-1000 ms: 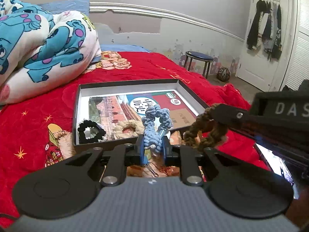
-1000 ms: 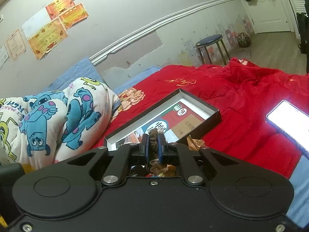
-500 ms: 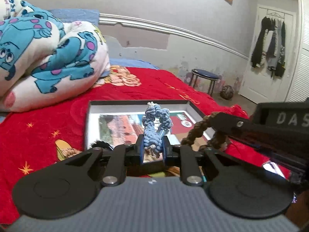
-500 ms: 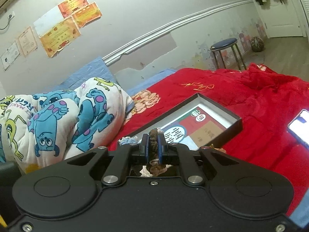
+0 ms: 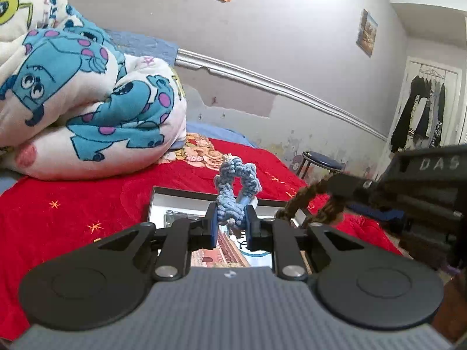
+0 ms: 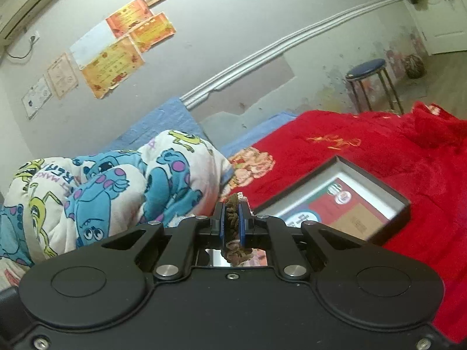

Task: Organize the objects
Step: 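Bring both held scrunchies over the box and lower them toward the textbook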

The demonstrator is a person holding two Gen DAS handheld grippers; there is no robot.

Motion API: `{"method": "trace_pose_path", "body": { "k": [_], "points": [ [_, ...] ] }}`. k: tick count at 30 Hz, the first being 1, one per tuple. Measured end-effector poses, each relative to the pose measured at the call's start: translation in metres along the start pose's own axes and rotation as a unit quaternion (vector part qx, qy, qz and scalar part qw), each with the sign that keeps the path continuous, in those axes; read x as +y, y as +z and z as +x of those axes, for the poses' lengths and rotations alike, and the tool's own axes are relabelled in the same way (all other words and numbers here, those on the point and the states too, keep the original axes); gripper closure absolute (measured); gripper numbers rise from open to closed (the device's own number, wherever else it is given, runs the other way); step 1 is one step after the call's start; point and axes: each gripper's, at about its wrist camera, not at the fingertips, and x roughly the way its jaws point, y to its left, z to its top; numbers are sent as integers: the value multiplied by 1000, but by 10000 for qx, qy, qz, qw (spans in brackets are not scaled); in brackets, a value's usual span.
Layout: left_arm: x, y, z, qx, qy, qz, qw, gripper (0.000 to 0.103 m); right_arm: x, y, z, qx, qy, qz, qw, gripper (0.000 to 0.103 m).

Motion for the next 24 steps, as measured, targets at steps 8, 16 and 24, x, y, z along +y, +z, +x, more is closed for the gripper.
{"method": "trace_pose_path", "body": {
  "k": [8, 16, 24],
  "points": [
    [4, -3, 13, -58, 249, 150, 9996, 81, -4, 10, 23, 155, 415, -108, 9990, 93],
    [1, -11, 31, -60, 336, 275, 9990, 81, -13, 17, 45, 120, 605, -477, 9970, 94],
    [-3, -24, 54, 143, 517, 399, 9978, 81, -48, 29, 67, 205, 487, -447, 9976, 94]
  ]
}}
